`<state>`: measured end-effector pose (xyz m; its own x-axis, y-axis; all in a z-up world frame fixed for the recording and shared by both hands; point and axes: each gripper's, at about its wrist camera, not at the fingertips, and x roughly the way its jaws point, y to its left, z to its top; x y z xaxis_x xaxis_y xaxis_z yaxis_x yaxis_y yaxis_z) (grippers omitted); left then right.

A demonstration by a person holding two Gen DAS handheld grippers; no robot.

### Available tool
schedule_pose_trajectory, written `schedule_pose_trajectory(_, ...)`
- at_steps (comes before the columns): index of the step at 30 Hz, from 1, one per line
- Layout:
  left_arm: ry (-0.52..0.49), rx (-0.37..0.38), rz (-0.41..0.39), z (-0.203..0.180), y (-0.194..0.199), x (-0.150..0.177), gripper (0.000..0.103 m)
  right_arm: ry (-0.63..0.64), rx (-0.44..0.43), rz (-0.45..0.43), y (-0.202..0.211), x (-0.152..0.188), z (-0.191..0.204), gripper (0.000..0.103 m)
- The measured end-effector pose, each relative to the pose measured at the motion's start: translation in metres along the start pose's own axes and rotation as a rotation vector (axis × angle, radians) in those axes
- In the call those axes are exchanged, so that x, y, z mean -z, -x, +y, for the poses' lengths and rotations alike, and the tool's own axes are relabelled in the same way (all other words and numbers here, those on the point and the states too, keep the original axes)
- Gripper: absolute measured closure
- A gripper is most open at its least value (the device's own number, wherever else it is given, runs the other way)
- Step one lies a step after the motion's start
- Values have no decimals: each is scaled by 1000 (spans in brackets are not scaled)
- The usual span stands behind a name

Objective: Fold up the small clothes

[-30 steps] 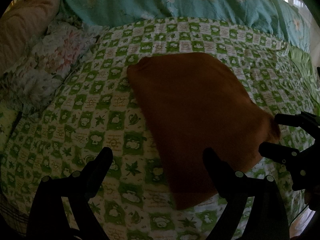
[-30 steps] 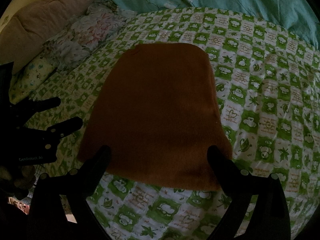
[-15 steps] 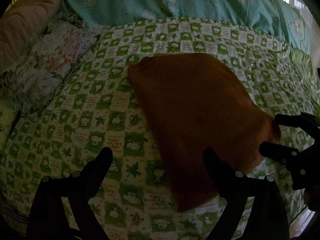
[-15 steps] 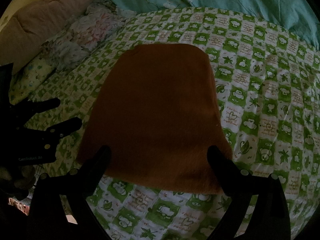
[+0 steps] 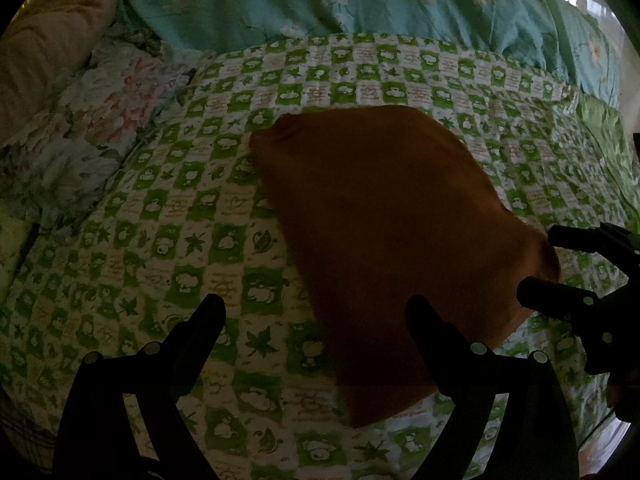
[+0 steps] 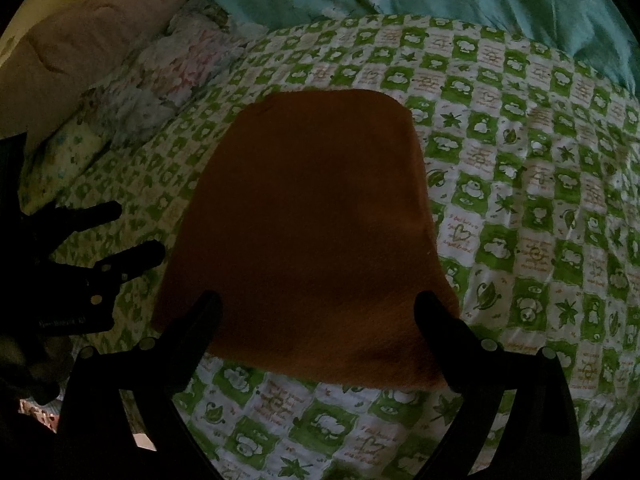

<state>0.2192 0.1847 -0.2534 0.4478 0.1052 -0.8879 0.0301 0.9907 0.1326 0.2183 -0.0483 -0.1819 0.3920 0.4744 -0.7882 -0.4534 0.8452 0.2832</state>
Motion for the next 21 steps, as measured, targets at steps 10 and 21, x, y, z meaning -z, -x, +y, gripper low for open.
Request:
schedule_pose_trajectory(10, 1, -15, -26, -4, 1, -3, 11, -11, -4, -12, -6, -9, -4, 6)
schedule_pose_trajectory(21, 29, -12, -20, 7, -3, -12, 11, -19, -10, -16, -8, -14, -11, 6)
